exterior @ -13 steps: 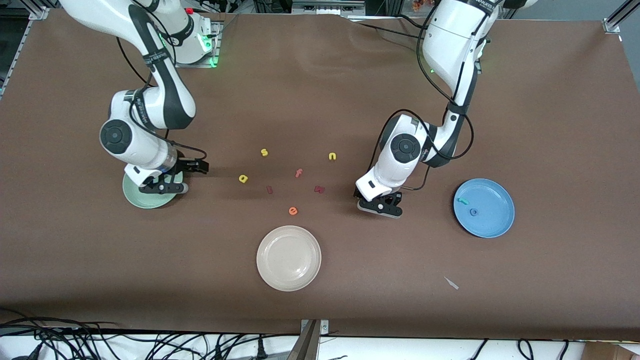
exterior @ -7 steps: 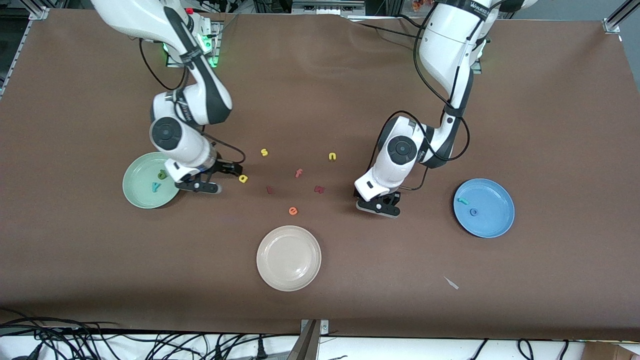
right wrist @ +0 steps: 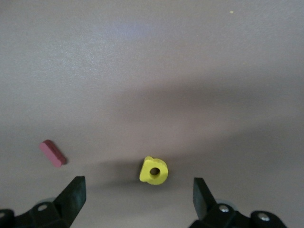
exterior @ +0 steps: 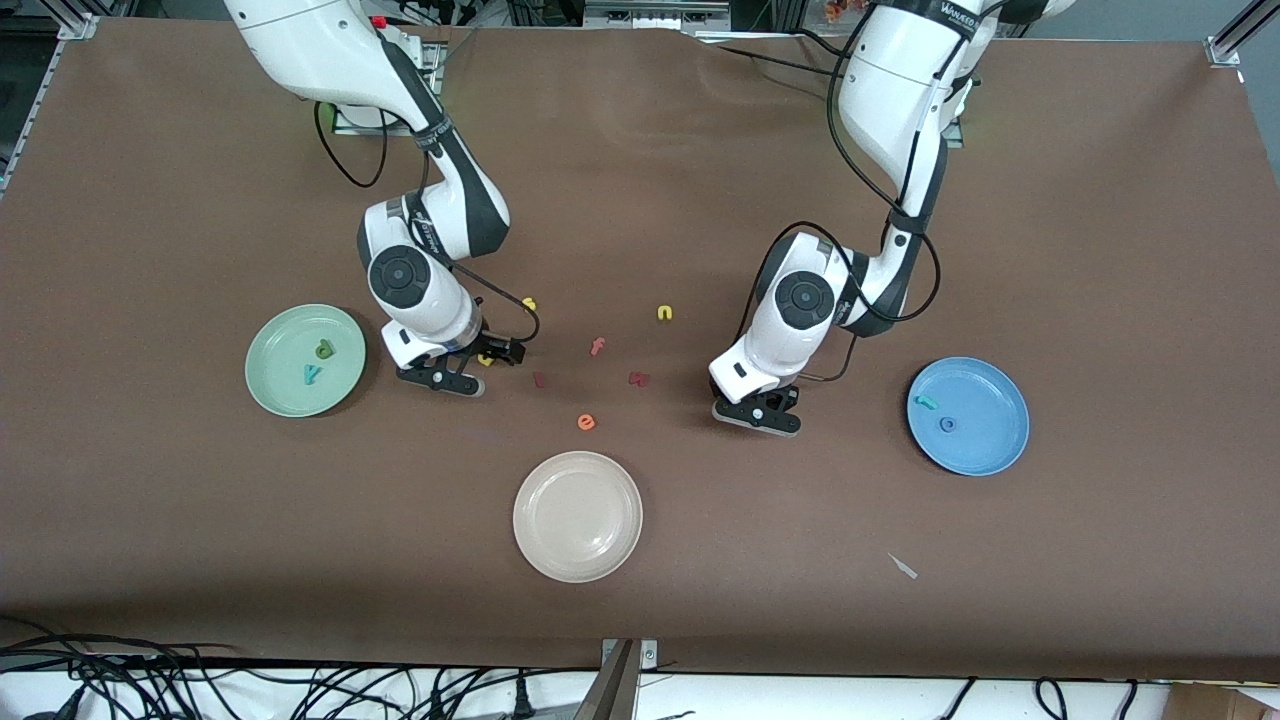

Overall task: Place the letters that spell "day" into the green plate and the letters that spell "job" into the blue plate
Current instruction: 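Grasp the yellow a with the right gripper while the left reaches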

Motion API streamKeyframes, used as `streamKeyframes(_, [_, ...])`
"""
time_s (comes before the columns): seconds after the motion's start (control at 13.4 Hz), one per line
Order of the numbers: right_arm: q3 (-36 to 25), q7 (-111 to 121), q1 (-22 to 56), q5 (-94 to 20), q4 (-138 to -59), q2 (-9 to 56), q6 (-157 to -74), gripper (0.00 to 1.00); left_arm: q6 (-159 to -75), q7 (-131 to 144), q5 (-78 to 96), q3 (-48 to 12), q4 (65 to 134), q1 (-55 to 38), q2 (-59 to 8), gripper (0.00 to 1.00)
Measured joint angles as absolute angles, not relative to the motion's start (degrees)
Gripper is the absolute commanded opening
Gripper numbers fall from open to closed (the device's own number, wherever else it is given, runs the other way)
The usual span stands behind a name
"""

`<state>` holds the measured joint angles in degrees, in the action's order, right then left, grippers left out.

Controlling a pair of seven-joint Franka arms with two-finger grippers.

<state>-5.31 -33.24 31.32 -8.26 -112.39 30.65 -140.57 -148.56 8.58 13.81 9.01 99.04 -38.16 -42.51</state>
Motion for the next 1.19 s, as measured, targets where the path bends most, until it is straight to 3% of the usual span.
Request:
streamKeyframes(0.22, [-5.5, -33.3, 31.3, -8.2, -111.7, 31.8, -140.7, 0.92, -148.6, 8.6, 13.8, 9.4, 98.9, -38.1, -42.3, 0.19])
streamKeyframes(0.37, [-5.6, -33.3, 31.3, -8.2, -111.7, 32.1, -140.7, 0.74, -148.2, 8.6, 13.8, 10.2, 98.9, -36.2, -40.6, 0.19])
streamKeyframes(0.52, [-5.8, -33.3, 31.3, -8.2, -111.7, 32.2, -140.7, 0.65, -144.7, 4.3, 13.8, 10.5, 99.8, -30.8, -36.0, 0.19])
streamKeyframes(0.6, [-5.8, -33.3, 31.2, -8.2, -111.7, 32.3, -140.7, 0.63, -143.2, 0.6, 13.8, 10.5, 101.0, -27.7, -33.3, 0.30])
streamKeyframes(0.75, [-5.9, -33.3, 31.2, -8.2, -111.7, 32.5, -140.7, 0.61, -141.9, -3.6, 13.8, 10.4, 103.6, -24.1, -29.8, 0.41])
streamKeyframes(1.19, [-5.9, -33.3, 31.1, -8.2, -111.7, 32.7, -140.7, 0.46, -142.5, 1.6, 13.8, 8.7, 104.4, -27.5, -30.9, 0.55])
